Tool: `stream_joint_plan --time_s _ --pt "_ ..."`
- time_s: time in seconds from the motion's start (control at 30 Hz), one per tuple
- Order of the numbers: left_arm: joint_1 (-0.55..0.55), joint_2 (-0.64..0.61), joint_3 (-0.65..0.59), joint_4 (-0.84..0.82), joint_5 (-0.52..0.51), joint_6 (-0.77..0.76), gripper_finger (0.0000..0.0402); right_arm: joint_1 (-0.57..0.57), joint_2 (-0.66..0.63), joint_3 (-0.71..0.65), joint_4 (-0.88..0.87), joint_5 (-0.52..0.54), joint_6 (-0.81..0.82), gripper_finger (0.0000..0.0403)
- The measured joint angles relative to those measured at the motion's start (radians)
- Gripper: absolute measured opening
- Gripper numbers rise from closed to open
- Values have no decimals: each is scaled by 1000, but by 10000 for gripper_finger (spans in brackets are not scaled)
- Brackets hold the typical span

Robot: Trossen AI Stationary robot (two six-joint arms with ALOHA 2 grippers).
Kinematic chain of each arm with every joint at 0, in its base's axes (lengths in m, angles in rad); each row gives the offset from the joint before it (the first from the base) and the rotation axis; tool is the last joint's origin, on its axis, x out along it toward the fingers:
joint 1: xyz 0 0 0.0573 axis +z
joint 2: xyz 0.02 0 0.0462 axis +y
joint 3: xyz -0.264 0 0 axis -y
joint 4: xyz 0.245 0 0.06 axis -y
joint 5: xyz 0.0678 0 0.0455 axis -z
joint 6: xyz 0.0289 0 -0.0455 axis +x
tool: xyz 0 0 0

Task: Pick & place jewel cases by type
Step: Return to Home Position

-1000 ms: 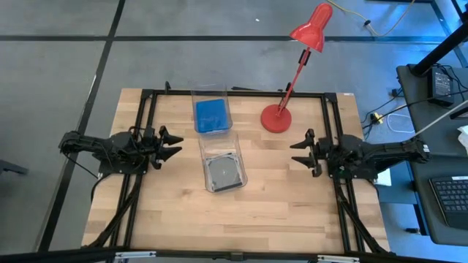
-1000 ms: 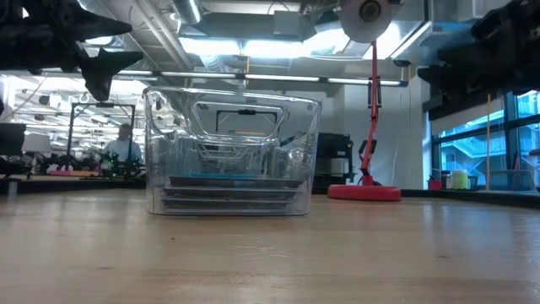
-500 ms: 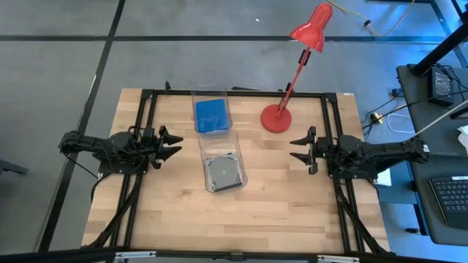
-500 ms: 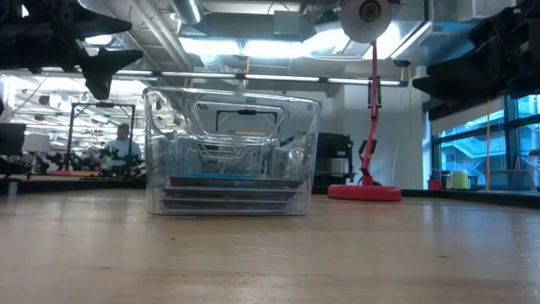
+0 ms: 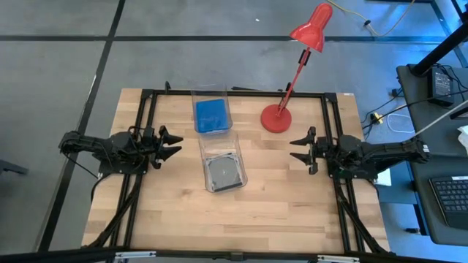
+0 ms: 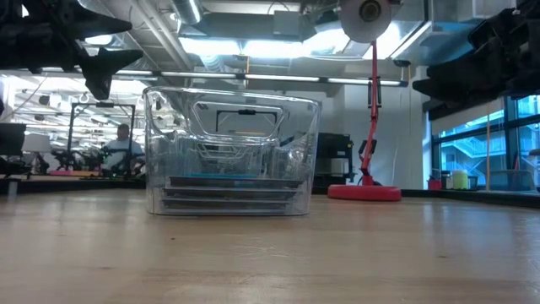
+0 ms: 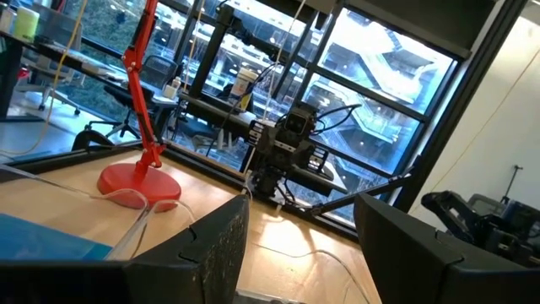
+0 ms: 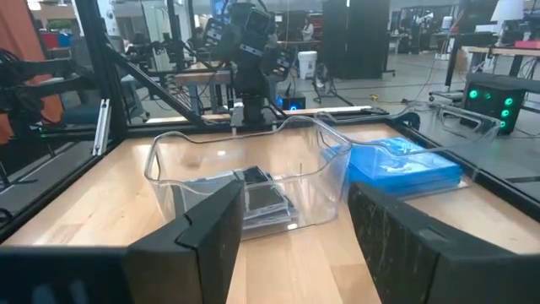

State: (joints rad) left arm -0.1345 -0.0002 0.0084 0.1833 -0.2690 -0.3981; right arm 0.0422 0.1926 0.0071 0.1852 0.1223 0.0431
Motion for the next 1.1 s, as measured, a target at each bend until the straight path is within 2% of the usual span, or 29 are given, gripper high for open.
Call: stream_joint_plan --time_s 0.1,0.23,0.3,0.43,0.7,1.1 --pt "0 0 0 0 0 0 212 0 -39 0 -15 10 4 218" --pt "0 0 0 0 0 0 212 0 -150 0 -77 141 4 218" --pt "0 0 0 0 0 0 212 0 -193 1 -91 166 -18 218" --pt "0 0 0 -3 0 0 213 0 -190 0 -98 163 -45 218" --pt "0 2 0 -4 1 0 212 0 -185 0 -120 165 29 218" --pt "0 2 0 -1 1 0 215 0 -184 0 -120 165 28 218"
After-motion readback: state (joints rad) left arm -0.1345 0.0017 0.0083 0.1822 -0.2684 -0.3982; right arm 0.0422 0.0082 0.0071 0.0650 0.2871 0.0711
